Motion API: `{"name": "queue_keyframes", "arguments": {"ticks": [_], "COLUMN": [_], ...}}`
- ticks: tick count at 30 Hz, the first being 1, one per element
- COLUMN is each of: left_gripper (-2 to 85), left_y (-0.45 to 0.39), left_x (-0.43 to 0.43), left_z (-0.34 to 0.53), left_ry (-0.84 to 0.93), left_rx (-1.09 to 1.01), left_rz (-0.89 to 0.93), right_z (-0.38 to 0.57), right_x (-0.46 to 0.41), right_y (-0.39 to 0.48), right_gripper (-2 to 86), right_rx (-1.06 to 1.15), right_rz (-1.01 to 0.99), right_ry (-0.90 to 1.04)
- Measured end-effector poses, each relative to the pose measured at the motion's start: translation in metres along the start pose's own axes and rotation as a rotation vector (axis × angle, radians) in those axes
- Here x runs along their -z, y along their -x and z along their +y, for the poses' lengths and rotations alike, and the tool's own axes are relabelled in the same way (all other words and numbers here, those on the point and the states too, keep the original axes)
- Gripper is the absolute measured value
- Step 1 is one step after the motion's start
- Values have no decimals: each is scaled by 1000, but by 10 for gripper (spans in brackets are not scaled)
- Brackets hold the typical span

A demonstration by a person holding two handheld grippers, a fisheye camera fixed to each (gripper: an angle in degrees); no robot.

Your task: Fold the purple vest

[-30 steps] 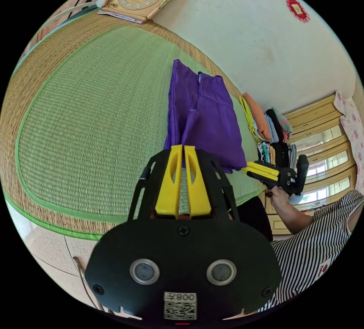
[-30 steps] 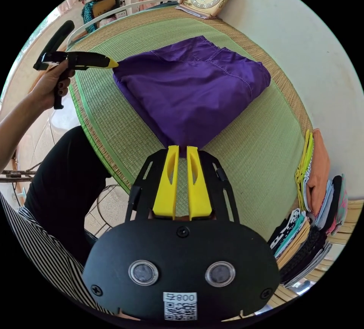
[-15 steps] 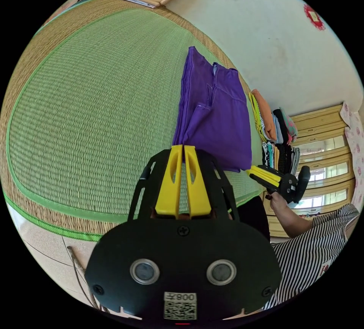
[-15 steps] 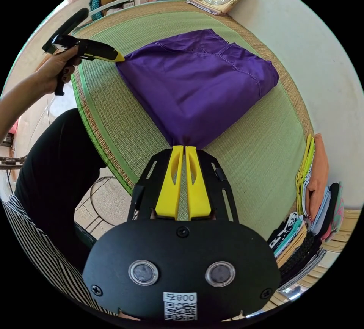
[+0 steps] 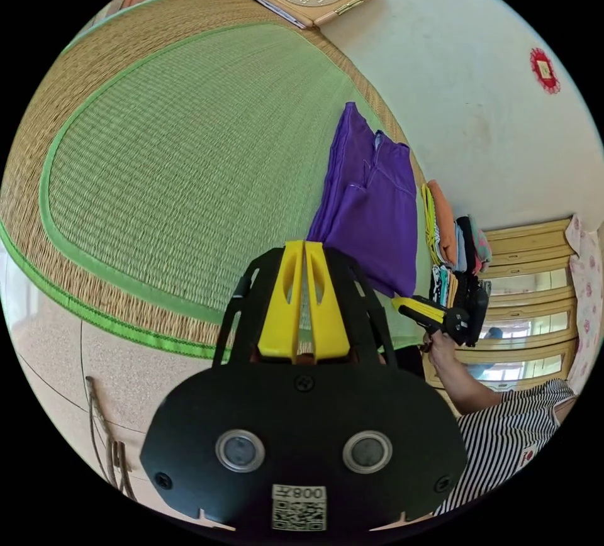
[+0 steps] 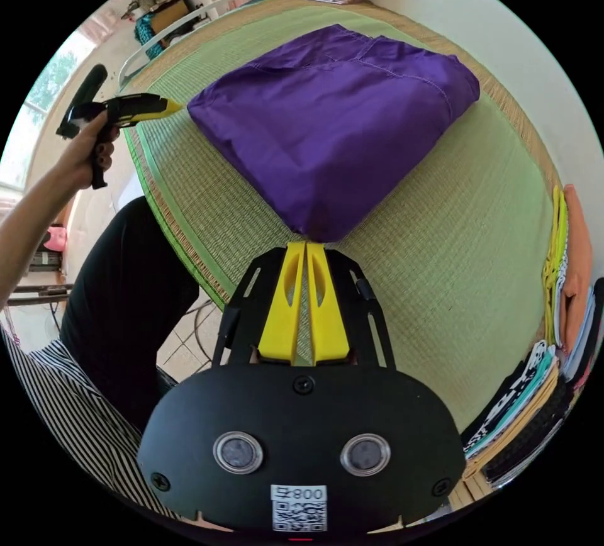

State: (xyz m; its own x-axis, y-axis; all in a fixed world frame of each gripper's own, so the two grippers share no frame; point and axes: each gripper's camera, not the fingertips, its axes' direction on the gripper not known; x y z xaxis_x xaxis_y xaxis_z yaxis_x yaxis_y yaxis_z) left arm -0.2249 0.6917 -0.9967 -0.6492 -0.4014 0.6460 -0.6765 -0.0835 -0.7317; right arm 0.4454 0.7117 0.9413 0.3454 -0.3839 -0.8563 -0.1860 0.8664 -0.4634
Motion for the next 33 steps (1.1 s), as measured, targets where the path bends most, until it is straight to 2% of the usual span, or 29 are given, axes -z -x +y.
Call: {"name": "queue_keyframes", "arguments": {"ticks": [5, 10, 17, 21, 33], "left_gripper": [36, 80, 93, 58, 22], "left_y": [-23, -59, -82, -77, -59], "left_x": [-20, -87, -140, -153, -149], "left_z": [16, 31, 24, 19, 22], "left_ry": [55, 234, 318, 304, 252], "left_rx": [-68, -98, -139, -113, -69], "left_rz": [139, 412, 451, 451, 605], "right_z": [26, 63, 132, 166, 200], "right_x": [3, 2, 6, 3, -20], "right_y": [-55, -110, -217, -275, -356], "right_gripper": [3, 5, 27, 57, 117], "right_rx": [-106, -216, -425, -524, -618], "right_rz": [-154, -327, -644, -850, -1172], "right_ry": [-38, -75, -188, -284, -323]}}
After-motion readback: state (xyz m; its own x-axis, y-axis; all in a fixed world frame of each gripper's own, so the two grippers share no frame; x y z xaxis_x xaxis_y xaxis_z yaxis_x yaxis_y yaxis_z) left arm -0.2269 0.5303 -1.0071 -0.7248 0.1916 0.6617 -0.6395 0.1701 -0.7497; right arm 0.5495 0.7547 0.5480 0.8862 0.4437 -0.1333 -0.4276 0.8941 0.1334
